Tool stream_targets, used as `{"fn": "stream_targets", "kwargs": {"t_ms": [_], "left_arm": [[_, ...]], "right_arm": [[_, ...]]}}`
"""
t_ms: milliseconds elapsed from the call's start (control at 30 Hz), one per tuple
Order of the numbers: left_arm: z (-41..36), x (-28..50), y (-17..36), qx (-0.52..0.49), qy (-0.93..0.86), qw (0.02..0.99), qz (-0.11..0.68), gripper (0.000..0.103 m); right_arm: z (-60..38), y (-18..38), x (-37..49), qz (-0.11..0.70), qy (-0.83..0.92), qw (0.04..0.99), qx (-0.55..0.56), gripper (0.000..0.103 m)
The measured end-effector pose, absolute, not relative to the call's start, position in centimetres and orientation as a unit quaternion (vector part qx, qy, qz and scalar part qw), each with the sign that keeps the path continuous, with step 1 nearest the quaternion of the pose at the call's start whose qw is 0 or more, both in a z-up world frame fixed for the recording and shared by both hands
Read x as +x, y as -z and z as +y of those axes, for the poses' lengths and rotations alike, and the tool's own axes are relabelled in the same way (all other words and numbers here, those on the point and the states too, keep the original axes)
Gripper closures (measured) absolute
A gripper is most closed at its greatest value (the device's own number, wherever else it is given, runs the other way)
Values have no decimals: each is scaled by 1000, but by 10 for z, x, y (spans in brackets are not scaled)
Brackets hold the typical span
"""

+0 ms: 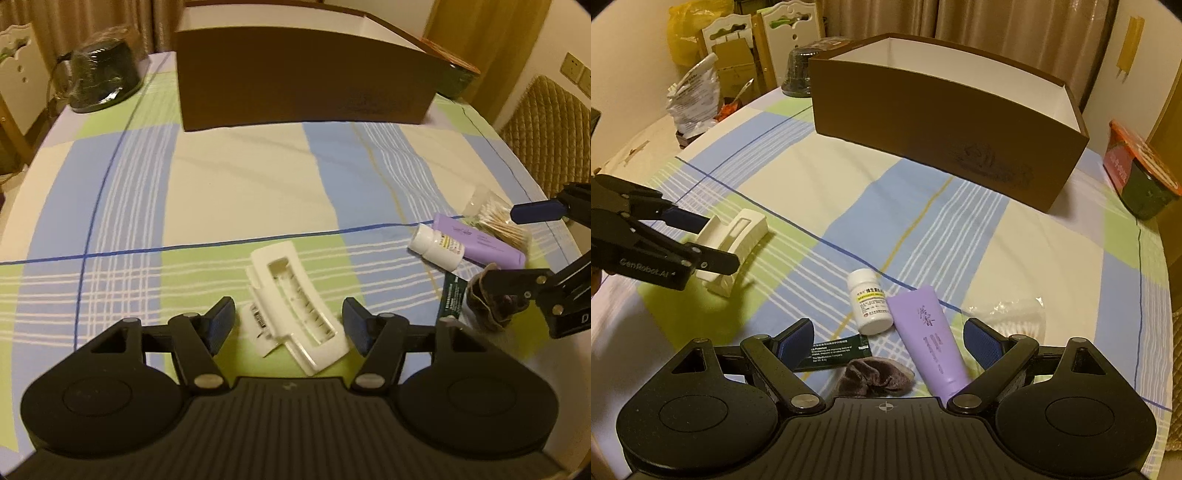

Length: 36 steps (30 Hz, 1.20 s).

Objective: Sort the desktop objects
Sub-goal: 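Grasp the white plastic holder with the left gripper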

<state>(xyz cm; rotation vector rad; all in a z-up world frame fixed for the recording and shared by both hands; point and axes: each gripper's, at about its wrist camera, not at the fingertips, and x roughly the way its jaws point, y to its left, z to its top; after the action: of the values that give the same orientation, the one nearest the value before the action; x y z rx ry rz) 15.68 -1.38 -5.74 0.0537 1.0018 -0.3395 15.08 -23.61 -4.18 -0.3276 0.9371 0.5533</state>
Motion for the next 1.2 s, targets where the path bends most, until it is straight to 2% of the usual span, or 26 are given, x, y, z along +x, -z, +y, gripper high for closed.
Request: {"fn": "stream_targets", "kwargs": {"t_ms": [167,500,1067,1100,1133,1200], "left_arm": [[-14,150,58,27,161,867,472,45],[-14,156,63,33,174,862,475,56],[-5,161,66,71,176,866,462,57],[-6,161,67,73,176,866,463,58],[-6,162,67,74,176,866,463,64],[-6,162,68,75,177,866,462,67]], "right_arm": [[-233,45,152,447,-265,840,-157,12],[-229,45,153,447,-267,839,-158,12],[-215,52,162,449,-285,829,-170,12],[-214,52,163,449,-287,828,-172,12],[-214,53,163,449,-288,827,-174,12],[-213,54,165,449,-292,826,-178,12]]}}
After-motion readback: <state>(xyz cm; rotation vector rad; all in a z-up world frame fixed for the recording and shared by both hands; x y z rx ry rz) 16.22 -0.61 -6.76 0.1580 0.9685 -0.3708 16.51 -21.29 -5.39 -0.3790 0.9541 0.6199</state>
